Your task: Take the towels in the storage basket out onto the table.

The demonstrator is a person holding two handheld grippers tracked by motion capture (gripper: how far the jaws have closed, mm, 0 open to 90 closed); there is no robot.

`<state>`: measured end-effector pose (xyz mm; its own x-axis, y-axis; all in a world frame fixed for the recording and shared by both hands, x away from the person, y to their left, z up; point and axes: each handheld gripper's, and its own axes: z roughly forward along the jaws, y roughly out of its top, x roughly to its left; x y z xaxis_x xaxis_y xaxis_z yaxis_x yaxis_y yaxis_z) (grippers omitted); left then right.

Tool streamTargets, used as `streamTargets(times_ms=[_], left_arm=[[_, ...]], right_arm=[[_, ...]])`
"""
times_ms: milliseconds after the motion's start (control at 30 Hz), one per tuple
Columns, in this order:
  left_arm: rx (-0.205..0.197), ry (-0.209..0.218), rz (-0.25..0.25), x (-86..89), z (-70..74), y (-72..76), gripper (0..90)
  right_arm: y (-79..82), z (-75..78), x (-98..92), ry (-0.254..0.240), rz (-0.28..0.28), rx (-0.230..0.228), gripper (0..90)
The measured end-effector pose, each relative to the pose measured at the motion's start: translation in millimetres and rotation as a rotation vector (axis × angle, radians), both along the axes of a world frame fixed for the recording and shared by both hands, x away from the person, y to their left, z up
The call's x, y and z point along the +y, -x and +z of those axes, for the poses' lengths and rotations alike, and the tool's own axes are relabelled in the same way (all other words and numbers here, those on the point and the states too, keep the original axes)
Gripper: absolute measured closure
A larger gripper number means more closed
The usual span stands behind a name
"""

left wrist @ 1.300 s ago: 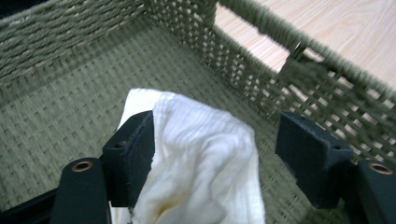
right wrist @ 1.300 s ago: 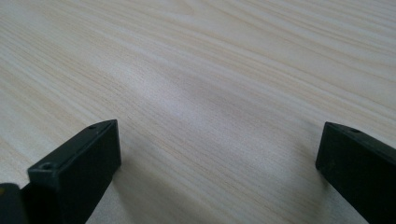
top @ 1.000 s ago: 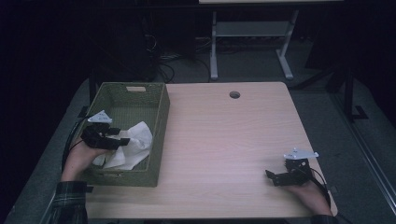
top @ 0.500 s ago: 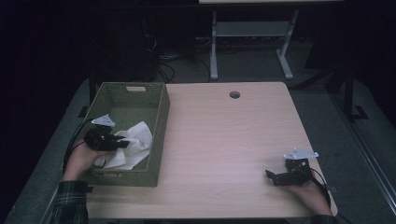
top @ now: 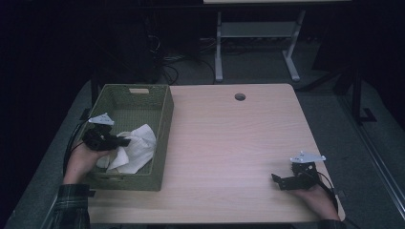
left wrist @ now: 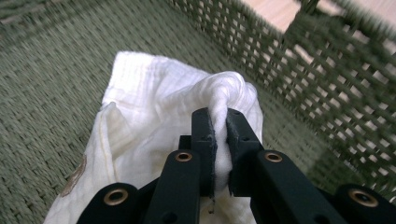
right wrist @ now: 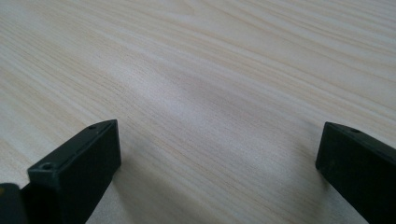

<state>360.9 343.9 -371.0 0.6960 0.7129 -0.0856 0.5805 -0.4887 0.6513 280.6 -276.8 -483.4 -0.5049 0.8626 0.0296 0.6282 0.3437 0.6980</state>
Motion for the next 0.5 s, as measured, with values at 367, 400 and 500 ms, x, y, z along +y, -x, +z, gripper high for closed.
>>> streamTargets(times_ms=[367, 400, 500], left_arm=[[-0.06, 0.078, 0.028, -4.0, 26.7, 3.1, 83.6], [-0.063, 0.096, 0.038, -4.9, 29.3, 3.7, 83.6], [-0.085, 0.105, 0.05, -5.7, 37.7, 5.1, 83.8]], right_arm=[[0.0, 0.0, 0.0, 0.0, 0.0, 0.0, 0.0], [0.0, 0.0, 0.0, 0.0, 0.0, 0.0, 0.0], [-0.1, 0.0, -0.1, 0.001, -0.001, 0.0, 0.0]])
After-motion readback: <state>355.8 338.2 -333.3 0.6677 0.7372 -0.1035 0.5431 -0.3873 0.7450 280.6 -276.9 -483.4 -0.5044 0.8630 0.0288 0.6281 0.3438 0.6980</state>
